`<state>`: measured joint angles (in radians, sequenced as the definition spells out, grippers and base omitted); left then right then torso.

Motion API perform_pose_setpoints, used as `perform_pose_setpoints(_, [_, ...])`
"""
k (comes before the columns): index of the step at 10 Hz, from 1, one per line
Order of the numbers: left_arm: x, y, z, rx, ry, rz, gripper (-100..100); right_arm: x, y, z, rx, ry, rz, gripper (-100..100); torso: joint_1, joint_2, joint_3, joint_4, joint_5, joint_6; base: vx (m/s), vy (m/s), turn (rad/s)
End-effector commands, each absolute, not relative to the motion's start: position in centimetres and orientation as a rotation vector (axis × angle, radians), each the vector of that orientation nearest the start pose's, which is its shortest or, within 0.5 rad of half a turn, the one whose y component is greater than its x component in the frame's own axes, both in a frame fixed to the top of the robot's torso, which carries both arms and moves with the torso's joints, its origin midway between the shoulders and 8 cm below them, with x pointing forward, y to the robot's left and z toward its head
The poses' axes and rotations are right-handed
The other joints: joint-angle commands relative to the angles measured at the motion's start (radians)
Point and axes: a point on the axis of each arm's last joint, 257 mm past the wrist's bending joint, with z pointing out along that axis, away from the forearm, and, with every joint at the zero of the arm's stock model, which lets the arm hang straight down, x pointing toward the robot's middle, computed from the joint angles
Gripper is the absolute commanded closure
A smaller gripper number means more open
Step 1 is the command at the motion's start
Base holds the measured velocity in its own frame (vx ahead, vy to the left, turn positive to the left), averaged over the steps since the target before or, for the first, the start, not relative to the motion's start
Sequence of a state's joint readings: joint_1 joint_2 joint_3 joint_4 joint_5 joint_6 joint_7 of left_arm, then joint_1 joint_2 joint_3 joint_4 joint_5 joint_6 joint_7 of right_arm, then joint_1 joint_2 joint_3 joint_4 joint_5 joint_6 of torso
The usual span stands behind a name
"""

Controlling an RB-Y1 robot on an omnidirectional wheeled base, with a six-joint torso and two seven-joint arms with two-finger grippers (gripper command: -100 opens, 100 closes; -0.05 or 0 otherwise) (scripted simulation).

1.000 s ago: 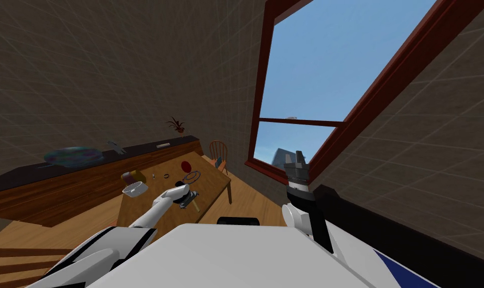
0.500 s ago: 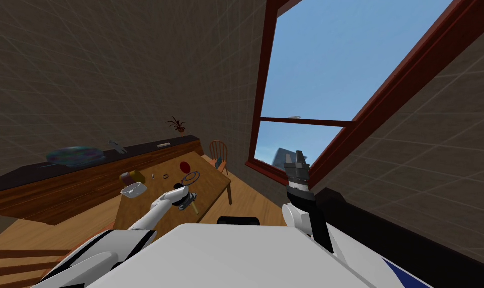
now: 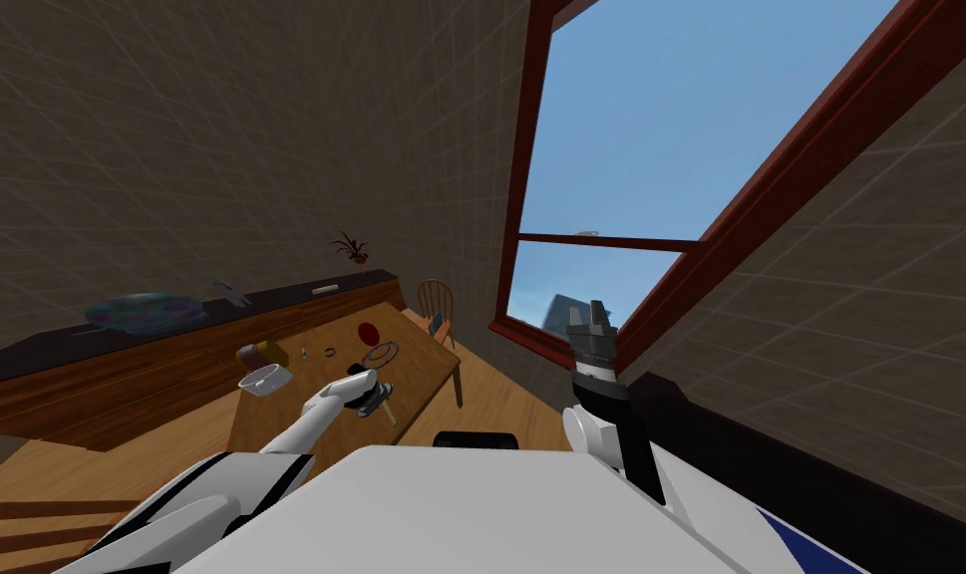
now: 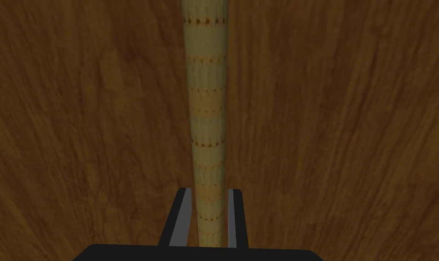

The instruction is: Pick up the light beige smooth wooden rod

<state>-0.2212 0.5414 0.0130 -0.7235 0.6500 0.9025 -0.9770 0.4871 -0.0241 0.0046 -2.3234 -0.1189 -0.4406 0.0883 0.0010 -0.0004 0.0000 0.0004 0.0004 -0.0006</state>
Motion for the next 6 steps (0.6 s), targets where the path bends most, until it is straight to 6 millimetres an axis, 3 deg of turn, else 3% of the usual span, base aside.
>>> perform_pose_setpoints(1, [32.2, 46.5, -53.9, -1.443, 2.609, -0.062, 100, 34.5, -28.6, 3.7, 0.685, 0.589, 1.309, 0, 0.000, 0.000, 0.000, 0.000, 0.000, 0.000, -0.061, 0.014, -0.045])
perform_pose_setpoints(4, [33.6, 46.4, -52.5, -1.463, 2.600, -0.057, 100, 34.5, -28.6, 3.7, 0.685, 0.589, 1.309, 0, 0.000, 0.003, 0.002, 0.000, 0.000, -0.001, -0.073, 0.012, -0.040])
perform_pose_setpoints(5, [33.4, 46.4, -52.9, -1.454, 2.602, -0.059, 100, 34.5, -28.6, 3.7, 0.685, 0.589, 1.309, 0, 0.000, 0.003, 0.002, 0.000, 0.000, -0.001, -0.036, 0.011, -0.015])
perform_pose_setpoints(6, [33.4, 46.3, -52.9, -1.458, 2.602, -0.059, 0, 34.5, -28.6, 3.7, 0.685, 0.589, 1.308, 0, 0.000, 0.001, 0.001, 0.000, 0.000, -0.001, -0.007, 0.001, 0.003])
